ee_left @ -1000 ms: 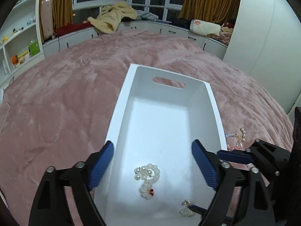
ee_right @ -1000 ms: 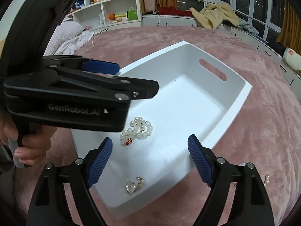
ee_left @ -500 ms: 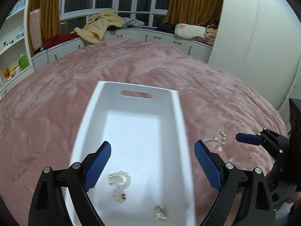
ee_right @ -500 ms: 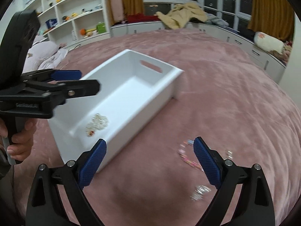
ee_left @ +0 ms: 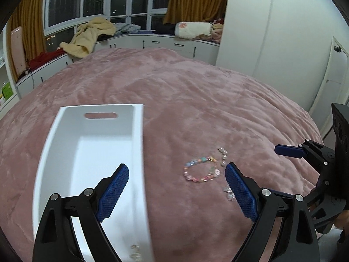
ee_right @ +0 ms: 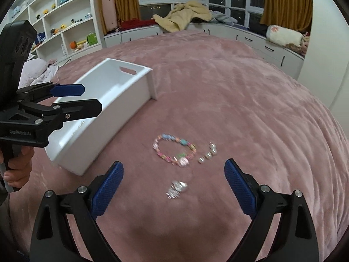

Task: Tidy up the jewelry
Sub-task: 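Move both open tools back toward the pastel bead bracelet, then close left tool on pastel bracelet while right tool grasps silver heart pendant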

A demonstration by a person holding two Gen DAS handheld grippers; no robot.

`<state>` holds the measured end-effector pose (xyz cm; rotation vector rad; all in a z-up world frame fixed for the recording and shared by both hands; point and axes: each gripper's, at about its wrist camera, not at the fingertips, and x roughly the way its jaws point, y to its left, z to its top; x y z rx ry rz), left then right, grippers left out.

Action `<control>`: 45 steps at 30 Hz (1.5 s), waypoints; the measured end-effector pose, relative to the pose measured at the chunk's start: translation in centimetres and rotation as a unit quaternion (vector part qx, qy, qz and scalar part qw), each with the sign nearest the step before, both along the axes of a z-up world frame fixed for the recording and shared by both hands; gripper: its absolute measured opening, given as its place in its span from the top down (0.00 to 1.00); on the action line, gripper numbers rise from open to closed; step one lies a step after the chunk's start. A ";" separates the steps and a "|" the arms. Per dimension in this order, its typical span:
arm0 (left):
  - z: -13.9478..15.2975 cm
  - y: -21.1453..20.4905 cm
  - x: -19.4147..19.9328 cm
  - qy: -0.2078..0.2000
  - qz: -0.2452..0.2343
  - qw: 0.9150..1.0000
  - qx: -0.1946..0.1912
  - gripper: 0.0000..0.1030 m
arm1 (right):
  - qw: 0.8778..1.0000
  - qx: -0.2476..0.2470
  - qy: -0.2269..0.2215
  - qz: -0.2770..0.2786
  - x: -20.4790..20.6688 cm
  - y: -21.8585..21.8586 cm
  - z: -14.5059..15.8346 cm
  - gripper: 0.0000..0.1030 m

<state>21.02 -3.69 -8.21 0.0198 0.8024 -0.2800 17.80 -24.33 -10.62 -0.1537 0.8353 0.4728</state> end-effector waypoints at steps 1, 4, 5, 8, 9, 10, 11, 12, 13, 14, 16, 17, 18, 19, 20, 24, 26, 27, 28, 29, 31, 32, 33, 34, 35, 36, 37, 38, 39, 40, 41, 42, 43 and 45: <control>-0.2 -0.5 0.0 0.002 -0.003 1.000 0.001 0.11 | 1.000 -0.001 0.001 -0.002 -0.1 -0.4 -0.3 0.10; -1.2 -2.4 0.4 0.008 -0.008 1.000 0.007 0.11 | 1.000 -0.002 0.008 -0.003 -0.4 -1.1 -1.3 0.10; -1.5 -2.8 0.7 0.008 -0.007 1.000 0.011 0.11 | 1.000 -0.004 0.009 -0.003 -0.5 -1.2 -1.6 0.10; -3.2 -4.4 1.4 0.022 -0.009 0.999 0.021 0.11 | 1.000 -0.009 0.020 -0.002 -0.2 -1.5 -2.6 0.11; -3.6 -4.7 1.6 0.025 -0.010 0.999 0.024 0.11 | 1.000 -0.010 0.021 0.001 -0.1 -1.5 -3.0 0.11; -4.1 -5.1 1.8 0.030 -0.011 0.999 0.025 0.11 | 1.000 -0.013 0.023 0.004 -0.1 -1.5 -3.3 0.12; -4.6 -5.5 2.1 0.033 -0.012 0.999 0.025 0.11 | 1.000 -0.014 0.027 0.009 0.0 -1.5 -3.6 0.16; -4.9 -5.8 2.2 0.035 -0.013 0.999 0.026 0.11 | 0.999 -0.014 0.029 0.012 0.1 -1.5 -3.9 0.17; -5.4 -6.1 2.5 0.038 -0.013 0.999 0.029 0.11 | 0.999 -0.016 0.030 0.015 0.3 -1.4 -4.2 0.19; -6.0 -6.6 2.8 0.040 -0.013 0.999 0.033 0.11 | 0.999 -0.017 0.032 0.017 0.4 -1.3 -4.6 0.21; -7.1 -7.1 3.6 0.047 -0.011 0.998 0.041 0.11 | 0.999 -0.016 0.046 0.025 0.8 -0.9 -5.6 0.25; -7.7 -7.4 4.1 0.053 -0.010 0.998 0.043 0.12 | 0.998 -0.016 0.049 0.027 0.9 -0.7 -5.9 0.25; -8.4 -7.7 4.6 0.058 -0.008 0.997 0.047 0.14 | 0.998 -0.019 0.055 0.028 1.1 -0.5 -6.4 0.25; -9.0 -7.9 5.0 0.060 -0.002 0.997 0.052 0.15 | 0.998 -0.020 0.058 0.026 1.3 -0.4 -6.8 0.26; -9.5 -8.0 5.4 0.057 0.006 0.997 0.059 0.16 | 0.998 -0.016 0.064 0.023 1.6 -0.3 -7.2 0.28; -10.0 -8.0 6.2 0.034 0.048 0.995 0.076 0.21 | 0.998 0.008 0.069 0.007 2.6 -0.5 -7.8 0.33; -10.1 -7.9 6.5 0.023 0.067 0.994 0.080 0.21 | 0.997 0.017 0.070 0.008 2.9 -0.3 -7.9 0.34; -10.2 -7.8 6.7 0.022 0.069 0.994 0.081 0.21 | 0.997 0.015 0.070 0.010 3.0 0.0 -8.1 0.34; -10.5 -7.9 7.0 0.026 0.069 0.994 0.086 0.21 | 0.997 0.008 0.074 0.010 3.2 0.3 -8.4 0.35; -10.9 -8.0 7.3 0.030 0.071 0.992 0.096 0.21 | 0.997 0.005 0.077 0.012 3.3 0.4 -8.6 0.36; -11.6 -8.0 7.9 0.029 0.085 0.989 0.120 0.21 | 0.996 -0.001 0.084 0.013 3.6 0.7 -9.3 0.38; -11.8 -7.8 8.0 0.030 0.089 0.988 0.121 0.21 | 0.996 -0.001 0.086 0.013 3.7 0.7 -9.5 0.41; -12.3 -7.6 8.4 0.041 0.089 0.988 0.117 0.25 | 0.996 -0.002 0.088 0.014 3.8 0.8 -9.7 0.42; -12.6 -7.5 8.6 0.049 0.087 0.988 0.114 0.29 | 0.996 -0.006 0.087 0.014 3.8 0.9 -9.8 0.46; -13.0 -7.5 8.9 0.057 0.084 0.989 0.111 0.37 | 0.996 -0.009 0.087 0.017 3.9 1.0 -9.9 0.55; -13.4 -7.4 9.1 0.067 0.078 0.989 0.105 0.46 | 0.996 -0.014 0.089 0.025 3.8 1.2 -10.1 0.61; -13.7 -7.3 9.1 0.073 0.072 0.990 0.099 0.50 | 0.995 -0.017 0.092 0.031 3.8 1.5 -10.3 0.67; -13.8 -7.3 9.0 0.072 0.068 0.990 0.097 0.53 | 0.995 -0.019 0.093 0.033 3.7 1.6 -10.4 0.69; -13.8 -7.4 8.9 0.070 0.066 0.991 0.097 0.59 | 0.995 -0.020 0.094 0.036 3.7 1.6 -10.4 0.71; -13.8 -7.5 8.7 0.066 0.065 0.990 0.102 0.62 | 0.995 -0.016 0.096 0.037 3.8 1.6 -10.4 0.73; -13.8 -7.5 8.6 0.062 0.068 0.990 0.108 0.74 | 0.994 -0.008 0.099 0.034 4.0 1.4 -10.2 0.76; -13.8 -7.6 8.4 0.061 0.069 0.990 0.110 0.78 | 0.995 -0.006 0.098 0.032 4.1 1.3 -10.1 0.80; -13.6 -7.7 8.2 0.060 0.067 0.990 0.105 0.78 | 0.995 -0.004 0.095 0.030 4.1 1.1 -9.9 0.82; -13.2 -7.5 7.9 0.056 0.063 0.992 0.096 0.86 | 0.996 -0.001 0.091 0.026 4.2 0.9 -9.6 0.82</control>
